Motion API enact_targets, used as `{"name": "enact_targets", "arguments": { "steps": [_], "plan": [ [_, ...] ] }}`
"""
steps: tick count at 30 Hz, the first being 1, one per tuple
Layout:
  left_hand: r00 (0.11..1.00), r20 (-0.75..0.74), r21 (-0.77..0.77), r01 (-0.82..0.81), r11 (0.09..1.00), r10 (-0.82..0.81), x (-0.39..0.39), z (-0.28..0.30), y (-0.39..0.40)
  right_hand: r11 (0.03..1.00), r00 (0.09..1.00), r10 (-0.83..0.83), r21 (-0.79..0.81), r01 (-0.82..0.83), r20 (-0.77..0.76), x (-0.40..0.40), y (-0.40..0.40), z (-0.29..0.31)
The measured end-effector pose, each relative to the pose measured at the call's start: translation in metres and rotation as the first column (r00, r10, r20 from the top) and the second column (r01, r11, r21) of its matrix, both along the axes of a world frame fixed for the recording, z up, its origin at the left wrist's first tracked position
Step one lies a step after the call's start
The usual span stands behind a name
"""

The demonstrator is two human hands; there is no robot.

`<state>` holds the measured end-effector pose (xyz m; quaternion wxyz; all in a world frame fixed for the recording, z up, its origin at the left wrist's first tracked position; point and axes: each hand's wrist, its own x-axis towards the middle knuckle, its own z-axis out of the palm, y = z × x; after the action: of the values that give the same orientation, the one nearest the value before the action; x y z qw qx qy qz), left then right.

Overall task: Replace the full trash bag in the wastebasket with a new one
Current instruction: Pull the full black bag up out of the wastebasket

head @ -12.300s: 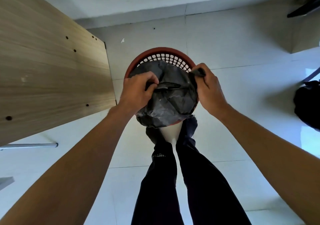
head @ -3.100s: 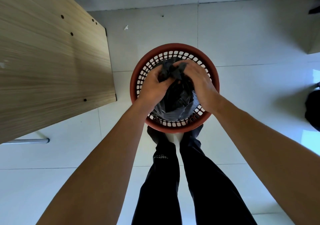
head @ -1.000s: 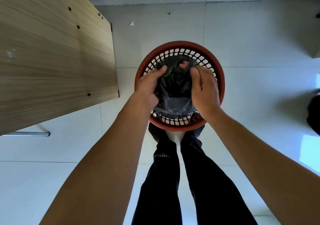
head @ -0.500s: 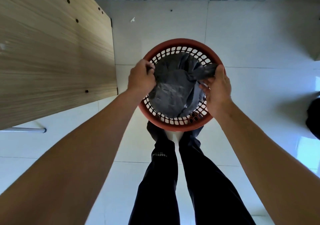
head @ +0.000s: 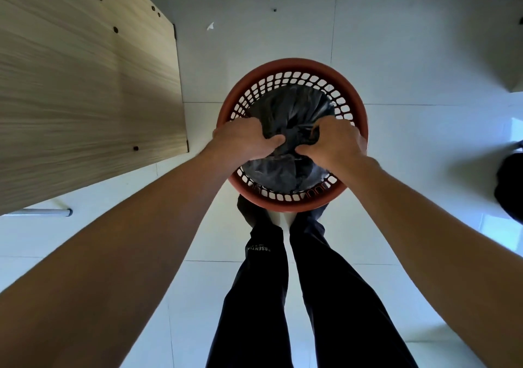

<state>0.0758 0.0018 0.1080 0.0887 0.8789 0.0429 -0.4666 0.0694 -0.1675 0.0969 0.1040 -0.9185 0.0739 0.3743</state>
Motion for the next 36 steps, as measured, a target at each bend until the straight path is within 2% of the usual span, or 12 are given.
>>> {"name": "enact_targets", "arguments": {
  "steps": [3,6,8,10,14,18,19,21,23,24,27,36],
  "plan": [
    [0.893,-0.128,-0.194,-0.448,0.872,0.431,-0.009,0.0,-0.002,0.997,0.99,-0.039,-0.061,0.047,0.139,0.005,0.003,0.002],
    [0.301,-0.509,-0.219,-0.951,0.216,0.807,-0.018,0.004,-0.015,0.995,0.969,-0.096,0.004,0.098,0.228,0.001,0.0,-0.002],
    [-0.042,-0.611,-0.186,-0.963,-0.195,0.791,-0.022,-0.002,-0.017,0.995,0.971,-0.049,0.095,0.028,0.232,-0.005,-0.004,-0.005],
    [-0.225,-0.663,-0.185,-0.875,-0.448,0.714,-0.027,-0.006,-0.017,0.981,0.98,-0.01,0.19,-0.029,0.2,-0.01,-0.007,-0.004],
    [-0.314,-0.723,-0.188,-0.767,-0.613,0.615,-0.04,-0.01,-0.021,0.97,0.996,-0.006,0.241,-0.016,0.09,-0.014,-0.011,-0.003],
    [-0.171,-0.667,-0.311,-0.82,-0.48,0.725,-0.049,-0.012,-0.018,0.973,0.999,0.039,0.227,-0.032,-0.026,-0.01,-0.01,0.0],
    [-0.05,-0.602,-0.366,-0.869,-0.332,0.797,-0.049,-0.011,-0.014,0.966,0.997,0.054,0.257,-0.037,-0.06,-0.007,-0.01,0.003],
    [0.345,-0.345,-0.485,-0.861,0.149,0.873,-0.05,-0.01,-0.001,0.926,0.995,0.037,0.377,0.001,-0.094,-0.005,-0.012,0.008],
    [0.725,0.039,-0.526,-0.57,0.63,0.688,-0.051,-0.013,0.014,0.86,0.993,-0.06,0.5,0.103,-0.102,-0.008,-0.014,0.011],
    [0.807,0.184,-0.498,-0.415,0.761,0.561,-0.05,-0.015,0.019,0.83,0.986,-0.129,0.533,0.166,-0.106,-0.01,-0.014,0.012],
    [0.888,0.253,-0.472,-0.233,0.85,0.384,-0.043,-0.019,0.027,0.777,0.938,-0.316,0.528,0.342,-0.143,-0.017,-0.015,0.01],
    [0.914,0.24,-0.432,-0.203,0.879,0.329,-0.042,-0.035,0.047,0.729,0.824,-0.489,0.384,0.567,-0.288,-0.015,-0.034,-0.002]
  ]
}}
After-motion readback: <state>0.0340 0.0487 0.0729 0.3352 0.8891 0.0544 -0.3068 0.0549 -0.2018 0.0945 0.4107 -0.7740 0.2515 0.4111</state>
